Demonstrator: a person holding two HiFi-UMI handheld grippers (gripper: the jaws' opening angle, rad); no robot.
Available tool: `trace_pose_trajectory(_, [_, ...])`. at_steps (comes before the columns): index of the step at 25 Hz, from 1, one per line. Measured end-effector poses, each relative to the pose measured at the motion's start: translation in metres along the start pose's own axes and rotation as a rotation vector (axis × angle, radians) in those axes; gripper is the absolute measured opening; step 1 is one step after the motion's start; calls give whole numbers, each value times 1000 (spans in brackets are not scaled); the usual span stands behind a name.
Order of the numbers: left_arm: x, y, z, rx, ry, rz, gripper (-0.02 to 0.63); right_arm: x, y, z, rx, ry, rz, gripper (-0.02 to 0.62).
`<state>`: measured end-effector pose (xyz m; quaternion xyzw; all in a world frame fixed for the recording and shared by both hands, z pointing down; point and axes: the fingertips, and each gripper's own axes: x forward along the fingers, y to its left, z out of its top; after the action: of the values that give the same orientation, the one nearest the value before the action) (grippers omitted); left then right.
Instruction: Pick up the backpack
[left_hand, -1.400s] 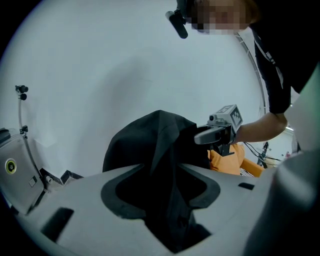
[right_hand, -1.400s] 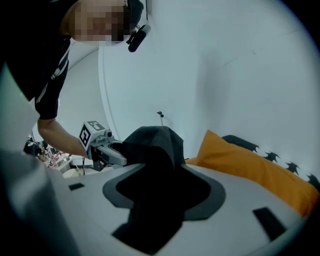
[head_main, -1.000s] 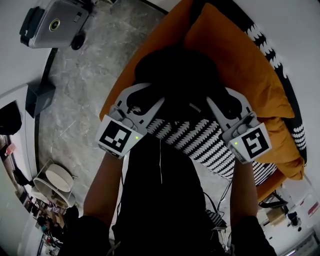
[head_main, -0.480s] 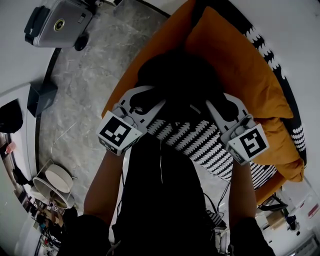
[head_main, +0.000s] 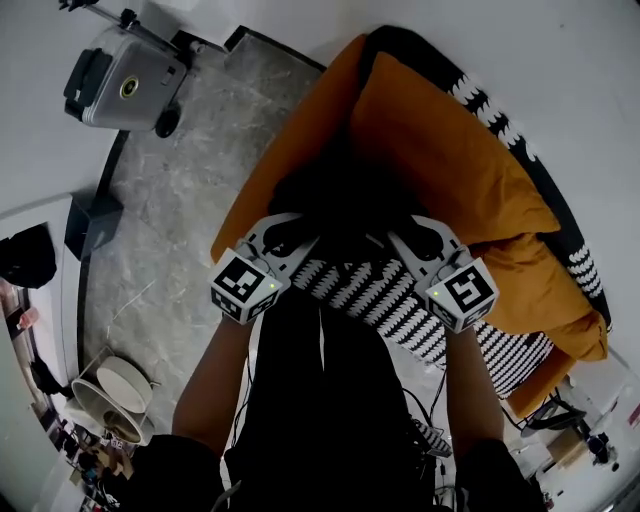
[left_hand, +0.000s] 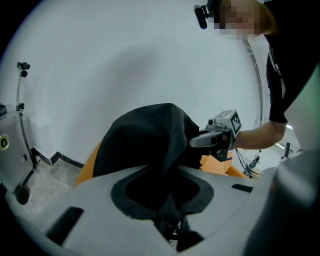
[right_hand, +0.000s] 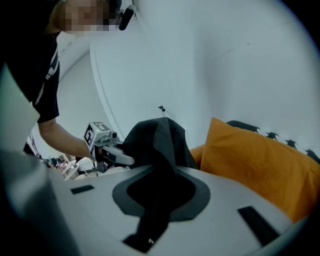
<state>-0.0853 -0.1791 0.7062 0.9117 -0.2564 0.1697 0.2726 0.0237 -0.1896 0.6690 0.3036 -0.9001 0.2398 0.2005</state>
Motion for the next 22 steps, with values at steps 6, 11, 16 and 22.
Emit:
trace_pose_trajectory(6, [-6, -14, -11, -22, 23, -20, 86, -8, 13, -12, 14, 7, 4, 55])
trace_pose_trajectory(11, [-14, -25, -22, -54, 37, -21, 86, -16, 25, -24, 7, 17, 3, 55])
trace_pose_trajectory(16, [-18, -33, -31, -83, 81, 0, 86, -21, 33, -33, 26, 29, -22, 55])
trace_pose_trajectory(22, [-25, -40, -40, -92, 140, 24, 86, -24, 35, -46, 67, 68, -26, 55])
